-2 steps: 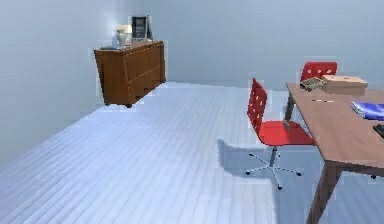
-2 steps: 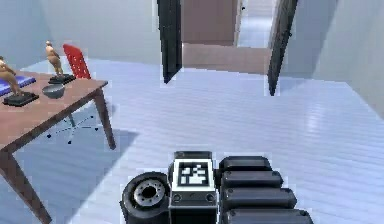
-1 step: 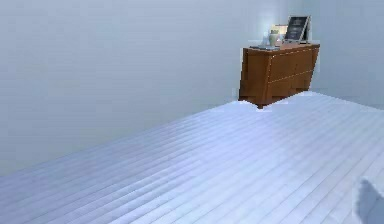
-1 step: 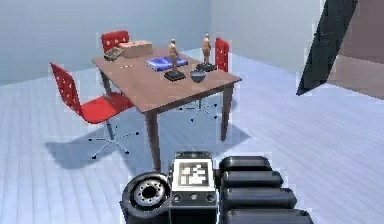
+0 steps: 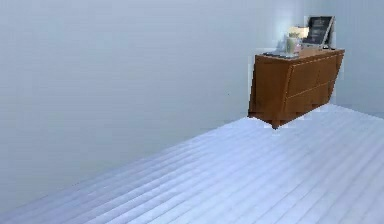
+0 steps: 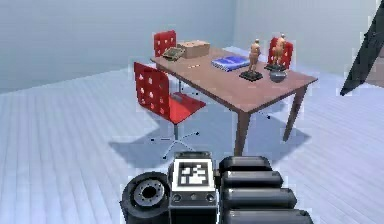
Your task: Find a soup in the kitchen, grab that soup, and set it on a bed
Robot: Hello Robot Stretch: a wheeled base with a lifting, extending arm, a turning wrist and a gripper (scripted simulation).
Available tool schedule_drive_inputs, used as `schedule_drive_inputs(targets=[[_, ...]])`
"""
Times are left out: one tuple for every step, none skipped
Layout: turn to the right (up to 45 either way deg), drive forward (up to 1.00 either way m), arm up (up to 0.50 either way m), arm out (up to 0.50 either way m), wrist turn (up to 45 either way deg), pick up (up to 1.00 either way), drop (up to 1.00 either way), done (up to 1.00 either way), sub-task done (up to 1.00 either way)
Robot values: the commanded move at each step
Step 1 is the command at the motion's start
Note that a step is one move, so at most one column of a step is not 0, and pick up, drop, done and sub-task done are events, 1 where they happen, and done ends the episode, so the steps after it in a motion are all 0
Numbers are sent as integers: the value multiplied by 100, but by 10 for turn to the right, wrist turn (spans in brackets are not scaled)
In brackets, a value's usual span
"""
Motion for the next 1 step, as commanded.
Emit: schedule_drive_inputs(targets=[[-390, 0, 0, 0, 0, 0, 0, 0, 0]])
